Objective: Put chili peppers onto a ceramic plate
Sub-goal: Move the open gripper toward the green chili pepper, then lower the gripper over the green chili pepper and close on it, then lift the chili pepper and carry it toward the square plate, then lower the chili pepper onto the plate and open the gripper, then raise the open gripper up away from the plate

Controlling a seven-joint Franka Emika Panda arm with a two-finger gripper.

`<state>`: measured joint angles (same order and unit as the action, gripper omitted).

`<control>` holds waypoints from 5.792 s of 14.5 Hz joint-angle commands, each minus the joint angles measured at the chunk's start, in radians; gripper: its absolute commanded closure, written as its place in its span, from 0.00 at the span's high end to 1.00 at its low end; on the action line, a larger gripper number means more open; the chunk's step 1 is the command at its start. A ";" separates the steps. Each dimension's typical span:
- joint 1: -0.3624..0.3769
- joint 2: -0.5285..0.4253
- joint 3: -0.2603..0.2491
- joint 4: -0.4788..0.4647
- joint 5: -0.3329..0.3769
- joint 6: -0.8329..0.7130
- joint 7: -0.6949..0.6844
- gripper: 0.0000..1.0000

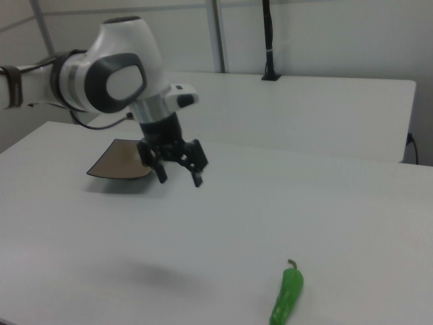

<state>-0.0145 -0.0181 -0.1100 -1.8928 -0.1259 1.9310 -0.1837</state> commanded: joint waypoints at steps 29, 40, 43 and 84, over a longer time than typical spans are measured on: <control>-0.196 0.391 -0.226 -0.071 -0.017 0.497 -0.471 0.07; -0.141 0.333 -0.079 0.049 0.155 0.353 -0.276 0.12; -0.124 0.333 0.030 0.081 0.155 0.353 -0.085 0.13; 0.169 0.330 0.195 0.261 0.195 0.082 0.349 1.00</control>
<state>0.1642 0.4633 0.1323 -1.4673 0.0766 2.1119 0.2566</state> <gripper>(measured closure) 0.000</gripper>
